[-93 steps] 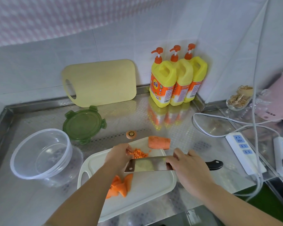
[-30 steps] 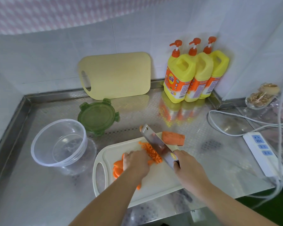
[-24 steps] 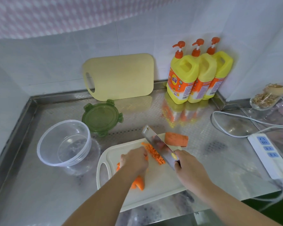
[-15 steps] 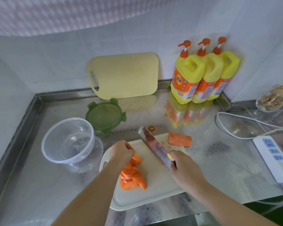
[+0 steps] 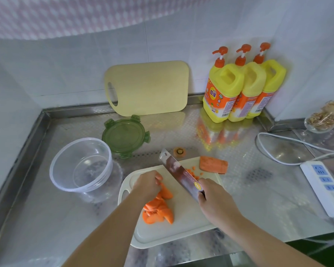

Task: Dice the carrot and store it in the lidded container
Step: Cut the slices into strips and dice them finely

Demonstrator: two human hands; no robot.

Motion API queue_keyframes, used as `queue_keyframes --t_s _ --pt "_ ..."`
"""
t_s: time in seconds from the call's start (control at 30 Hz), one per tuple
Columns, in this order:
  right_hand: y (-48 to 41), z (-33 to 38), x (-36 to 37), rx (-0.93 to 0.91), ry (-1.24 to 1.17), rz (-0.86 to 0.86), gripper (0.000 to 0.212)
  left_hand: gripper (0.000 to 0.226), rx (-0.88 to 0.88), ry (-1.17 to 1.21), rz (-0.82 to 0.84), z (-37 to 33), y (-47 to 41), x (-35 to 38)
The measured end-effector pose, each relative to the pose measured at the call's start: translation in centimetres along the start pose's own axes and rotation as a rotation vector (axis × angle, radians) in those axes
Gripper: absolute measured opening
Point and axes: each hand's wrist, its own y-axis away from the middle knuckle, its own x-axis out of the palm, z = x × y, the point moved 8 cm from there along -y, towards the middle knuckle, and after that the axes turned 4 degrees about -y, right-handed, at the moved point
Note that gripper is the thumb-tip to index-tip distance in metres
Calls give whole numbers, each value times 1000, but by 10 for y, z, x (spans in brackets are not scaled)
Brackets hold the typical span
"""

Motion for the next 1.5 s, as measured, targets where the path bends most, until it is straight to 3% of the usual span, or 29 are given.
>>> queue_keyframes --t_s 0.1,0.17,0.23,0.37,0.67,0.83,1.07,1.5 --pt "0 2 2 -11 -7 8 21 17 102 34 17 10 1 -9" --pt "0 3 4 -16 -9 14 19 25 122 131 120 14 4 -9" --pt "1 4 6 -19 -11 19 12 37 119 125 237 16 8 -4" --pt "0 7 8 -24 -15 25 10 47 124 19 271 13 12 -1" --pt "-3 4 8 -38 -24 14 17 34 102 56 221 22 14 -6" --pt "-3 3 9 -26 -31 19 10 46 129 -34 288 16 16 -3" --pt "-4 3 8 -36 -15 14 19 36 96 -142 279 7 9 -4" --pt "-7 6 5 -62 -14 17 9 37 103 -225 337 3 17 -1"
